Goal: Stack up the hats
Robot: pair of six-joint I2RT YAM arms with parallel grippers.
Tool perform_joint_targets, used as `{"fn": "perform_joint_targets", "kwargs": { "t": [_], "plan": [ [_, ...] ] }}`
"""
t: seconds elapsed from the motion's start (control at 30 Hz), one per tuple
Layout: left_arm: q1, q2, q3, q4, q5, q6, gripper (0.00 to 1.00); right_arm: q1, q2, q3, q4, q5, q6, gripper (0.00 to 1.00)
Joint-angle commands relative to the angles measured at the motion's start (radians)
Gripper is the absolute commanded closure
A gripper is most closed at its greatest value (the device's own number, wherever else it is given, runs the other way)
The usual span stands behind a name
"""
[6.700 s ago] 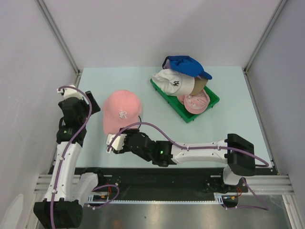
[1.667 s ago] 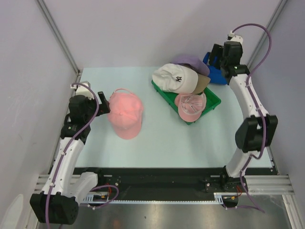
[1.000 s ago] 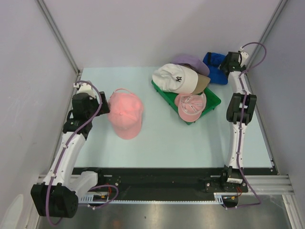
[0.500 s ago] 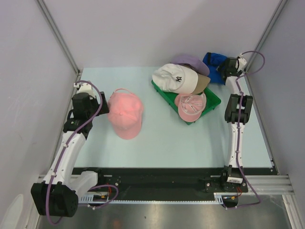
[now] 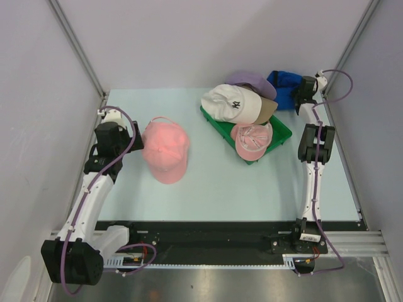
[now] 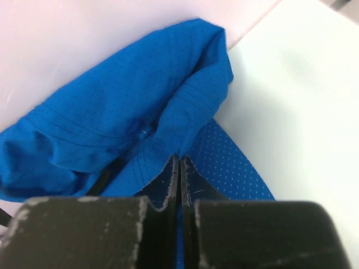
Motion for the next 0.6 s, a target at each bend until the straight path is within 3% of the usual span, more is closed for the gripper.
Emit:
{"fn": "perform_joint_targets", "kwargs": {
  "t": [0.0, 0.2, 0.57],
  "plan": [
    [0.001, 0.000, 0.040, 0.011, -0.015, 0.024, 0.00, 0.000, -0.111, -0.152, 0.145, -0.033, -0.017, 1.00],
    [0.003, -0.011, 0.040, 0.014, -0.007, 0.022, 0.00, -0.006, -0.418, -0.574, 0.384, 0.074, -0.031, 1.00],
    [0.005, -0.045, 0.036, 0.020, 0.016, 0.013, 0.00, -0.017, -0.693, -0.823, 0.461, 0.086, -0.054, 1.00]
  ]
}}
